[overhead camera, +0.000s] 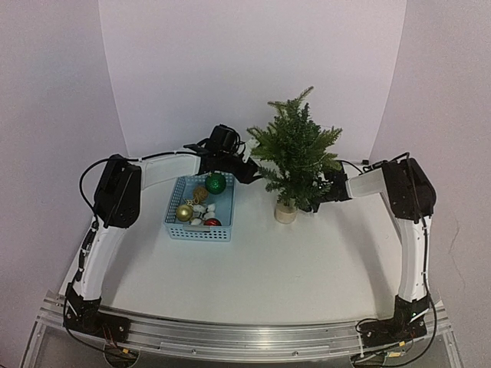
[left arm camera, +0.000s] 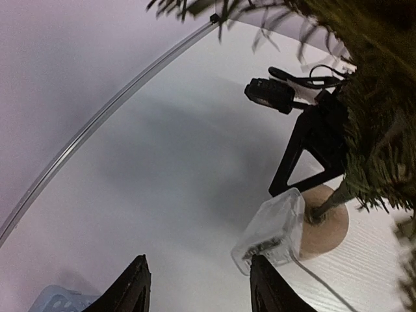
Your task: Decorate the small christmas tree
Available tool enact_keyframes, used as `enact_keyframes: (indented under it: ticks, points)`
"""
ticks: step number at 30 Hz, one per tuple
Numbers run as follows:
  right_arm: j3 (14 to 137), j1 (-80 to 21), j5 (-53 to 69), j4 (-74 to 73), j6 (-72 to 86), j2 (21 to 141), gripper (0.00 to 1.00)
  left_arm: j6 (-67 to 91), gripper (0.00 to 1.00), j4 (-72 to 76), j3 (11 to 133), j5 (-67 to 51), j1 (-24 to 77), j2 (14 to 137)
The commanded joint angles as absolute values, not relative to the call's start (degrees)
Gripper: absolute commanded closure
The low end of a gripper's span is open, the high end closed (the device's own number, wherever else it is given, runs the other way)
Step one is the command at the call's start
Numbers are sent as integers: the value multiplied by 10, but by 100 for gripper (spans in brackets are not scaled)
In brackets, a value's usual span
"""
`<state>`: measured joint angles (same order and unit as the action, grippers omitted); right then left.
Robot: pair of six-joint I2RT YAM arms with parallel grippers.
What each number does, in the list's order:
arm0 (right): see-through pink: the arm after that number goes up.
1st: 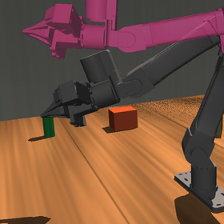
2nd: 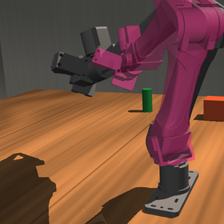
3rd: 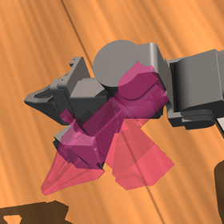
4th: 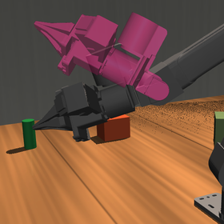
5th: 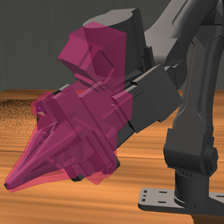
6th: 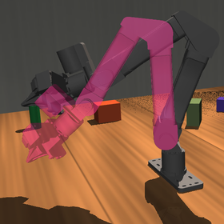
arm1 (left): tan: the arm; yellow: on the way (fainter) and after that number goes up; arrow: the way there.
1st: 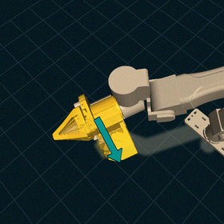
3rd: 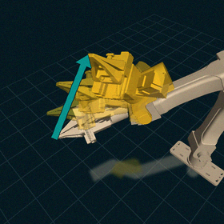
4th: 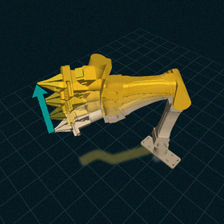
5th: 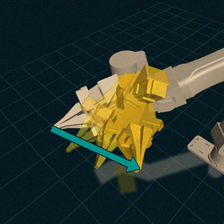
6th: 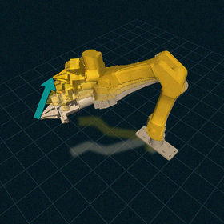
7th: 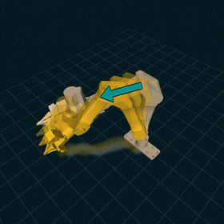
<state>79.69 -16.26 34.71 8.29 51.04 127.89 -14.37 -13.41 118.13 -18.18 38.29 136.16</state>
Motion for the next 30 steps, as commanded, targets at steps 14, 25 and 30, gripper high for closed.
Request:
enact_keyframes:
  ticks: [14,25,30]
  points:
    - [687,-212,209,151,561,1159,63,-127,49,-108,1196,-166,380,1367]
    - [697,-211,149,106,506,1117,58,-160,46,-146,1236,-123,375,1353]
    - [696,-208,121,78,487,1089,57,-179,43,-159,1233,-99,370,1340]
